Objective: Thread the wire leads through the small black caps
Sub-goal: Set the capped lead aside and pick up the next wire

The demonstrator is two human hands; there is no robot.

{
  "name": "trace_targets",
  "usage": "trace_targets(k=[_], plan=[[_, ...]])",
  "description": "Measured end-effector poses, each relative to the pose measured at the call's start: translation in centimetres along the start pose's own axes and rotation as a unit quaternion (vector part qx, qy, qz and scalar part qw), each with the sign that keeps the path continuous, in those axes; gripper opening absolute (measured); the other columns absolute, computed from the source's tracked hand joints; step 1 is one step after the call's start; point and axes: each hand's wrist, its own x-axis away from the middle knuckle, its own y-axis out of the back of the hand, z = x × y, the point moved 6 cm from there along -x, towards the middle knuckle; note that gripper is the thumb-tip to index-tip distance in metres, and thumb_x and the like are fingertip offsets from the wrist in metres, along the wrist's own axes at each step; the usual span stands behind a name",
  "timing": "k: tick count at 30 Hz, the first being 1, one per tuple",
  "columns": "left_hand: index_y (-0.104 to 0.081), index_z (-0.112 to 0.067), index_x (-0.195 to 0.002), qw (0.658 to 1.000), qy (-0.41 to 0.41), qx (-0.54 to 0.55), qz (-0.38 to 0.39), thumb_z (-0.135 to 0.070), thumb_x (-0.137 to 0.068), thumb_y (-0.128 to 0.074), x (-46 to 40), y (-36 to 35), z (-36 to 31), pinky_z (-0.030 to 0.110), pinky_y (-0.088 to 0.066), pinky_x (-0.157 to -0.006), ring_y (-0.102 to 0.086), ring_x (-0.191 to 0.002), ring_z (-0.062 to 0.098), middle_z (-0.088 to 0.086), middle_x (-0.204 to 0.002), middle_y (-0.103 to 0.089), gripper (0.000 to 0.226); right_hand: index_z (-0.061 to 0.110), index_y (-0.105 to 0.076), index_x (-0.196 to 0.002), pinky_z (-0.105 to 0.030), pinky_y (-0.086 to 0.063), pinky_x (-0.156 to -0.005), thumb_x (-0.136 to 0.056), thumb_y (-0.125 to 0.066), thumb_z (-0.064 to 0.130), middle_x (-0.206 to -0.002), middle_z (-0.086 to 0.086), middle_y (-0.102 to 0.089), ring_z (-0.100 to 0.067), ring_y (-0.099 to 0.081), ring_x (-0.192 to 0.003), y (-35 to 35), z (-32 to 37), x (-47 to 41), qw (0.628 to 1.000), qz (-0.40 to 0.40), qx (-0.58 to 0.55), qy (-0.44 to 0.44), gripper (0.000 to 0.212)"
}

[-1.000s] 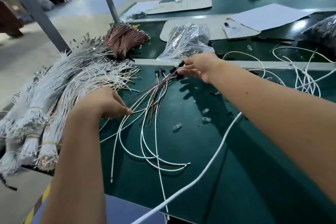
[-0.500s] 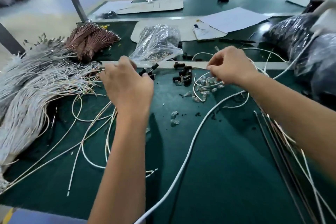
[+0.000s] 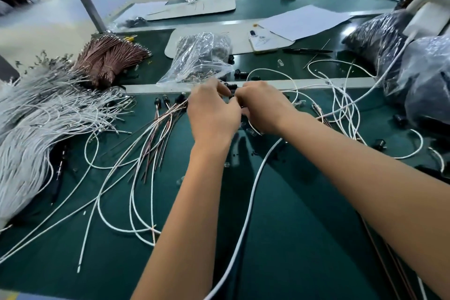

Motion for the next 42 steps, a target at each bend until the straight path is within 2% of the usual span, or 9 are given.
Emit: trace_targets(k=[4, 7, 10, 16, 24, 29, 34, 38, 42], plan=[[-0.065, -0.015, -0.098, 0.992, 0.048, 0.111, 0.025, -0.032, -0.091, -0.073, 0.7, -2.1, 1.0, 0.038, -0.058, -0.078, -0.071, -0.077, 0.022, 0.002, -0.082, -0.072, 0.019, 0.011, -0.070, -0.102, -0.038, -0.051, -0.085, -0.092, -0.070, 0.010, -0.105, -0.010, -0.070, -0.030, -0.064, -0.101, 1.0, -1.0, 0.6, 0.996, -0.055, -0.061, -0.023, 0.011], [-0.071, -0.010, -0.095, 0.948, 0.114, 0.288, 0.065, -0.032, -0.091, -0.076, 1.3, -3.8, 1.6, 0.042, -0.063, -0.071, -0.070, -0.057, 0.020, 0.010, -0.073, -0.074, 0.023, 0.010, -0.075, -0.091, -0.011, -0.042, -0.071, -0.081, -0.076, -0.002, -0.080, 0.006, -0.067, 0.000, -0.062, -0.075, 3.0, -1.6, 2.7, 0.977, -0.105, -0.187, -0.005, 0.015], [-0.076, -0.007, -0.081, 0.909, 0.125, 0.383, 0.108, -0.020, -0.089, -0.078, 2.2, -5.1, 0.5, 0.032, -0.059, -0.064, -0.064, -0.055, 0.017, 0.013, -0.068, -0.073, 0.015, 0.010, -0.078, -0.090, -0.010, -0.047, -0.071, -0.079, -0.077, -0.005, -0.079, 0.007, -0.072, 0.000, -0.066, -0.072, 4.4, -2.4, 4.9, 0.966, -0.104, -0.237, -0.014, 0.018], [-0.074, -0.010, -0.078, 0.894, 0.143, 0.416, 0.078, -0.002, -0.087, -0.076, 2.8, -5.9, -0.8, 0.024, -0.058, -0.065, -0.068, -0.061, 0.014, 0.004, -0.064, -0.073, 0.012, 0.016, -0.079, -0.086, -0.027, -0.051, -0.072, -0.088, -0.082, 0.030, -0.075, 0.002, -0.071, -0.012, -0.065, -0.071, 6.5, -8.1, 8.0, 0.976, -0.083, -0.128, -0.156, 0.015], [-0.076, -0.011, -0.081, 0.900, 0.128, 0.413, 0.057, -0.003, -0.083, -0.076, 3.3, -6.8, -0.5, 0.033, -0.062, -0.077, -0.072, -0.072, 0.018, 0.005, -0.072, -0.075, 0.007, 0.021, -0.077, -0.082, -0.031, -0.054, -0.083, -0.090, -0.078, 0.019, -0.083, -0.001, -0.069, -0.020, -0.065, -0.084, 6.3, -10.7, 10.7, 0.972, -0.038, -0.033, -0.230, 0.009], [-0.075, -0.011, -0.081, 0.909, 0.078, 0.406, 0.044, -0.002, -0.083, -0.074, 3.2, -7.0, -1.0, 0.032, -0.060, -0.073, -0.070, -0.070, 0.017, 0.005, -0.073, -0.074, 0.009, 0.019, -0.073, -0.072, -0.030, -0.056, -0.074, -0.085, -0.082, 0.039, -0.077, -0.006, -0.073, -0.023, -0.068, -0.078, 5.6, -11.4, 11.4, 0.957, 0.068, -0.001, -0.281, 0.025], [-0.076, -0.009, -0.084, 0.909, 0.052, 0.408, 0.069, 0.000, -0.083, -0.073, 3.6, -7.9, -1.8, 0.024, -0.057, -0.067, -0.070, -0.068, 0.012, 0.002, -0.073, -0.075, 0.009, 0.010, -0.074, -0.088, -0.035, -0.058, -0.074, -0.089, -0.077, 0.029, -0.081, -0.009, -0.069, -0.028, -0.066, -0.080, 6.4, -9.6, 11.3, 0.960, 0.083, 0.061, -0.260, 0.019], [-0.075, -0.010, -0.082, 0.902, 0.055, 0.423, 0.067, 0.001, -0.084, -0.072, 3.4, -8.0, -1.8, 0.023, -0.056, -0.067, -0.070, -0.068, 0.013, 0.004, -0.072, -0.074, 0.011, 0.011, -0.067, -0.067, -0.034, -0.061, -0.071, -0.086, -0.077, 0.030, -0.058, -0.004, -0.069, -0.022, -0.068, -0.067, 6.1, -7.5, 12.2, 0.937, 0.238, 0.100, -0.234, 0.028], [-0.075, -0.009, -0.081, 0.895, 0.062, 0.433, 0.082, 0.002, -0.084, -0.073, 3.5, -8.3, -1.9, 0.021, -0.055, -0.066, -0.069, -0.067, 0.013, 0.003, -0.072, -0.074, 0.012, 0.009, -0.054, -0.060, -0.024, -0.043, -0.045, -0.077, -0.063, 0.001, -0.032, 0.000, -0.052, -0.017, -0.058, -0.043, 5.0, -6.2, 11.9, 0.925, 0.277, 0.108, -0.236, 0.020]])
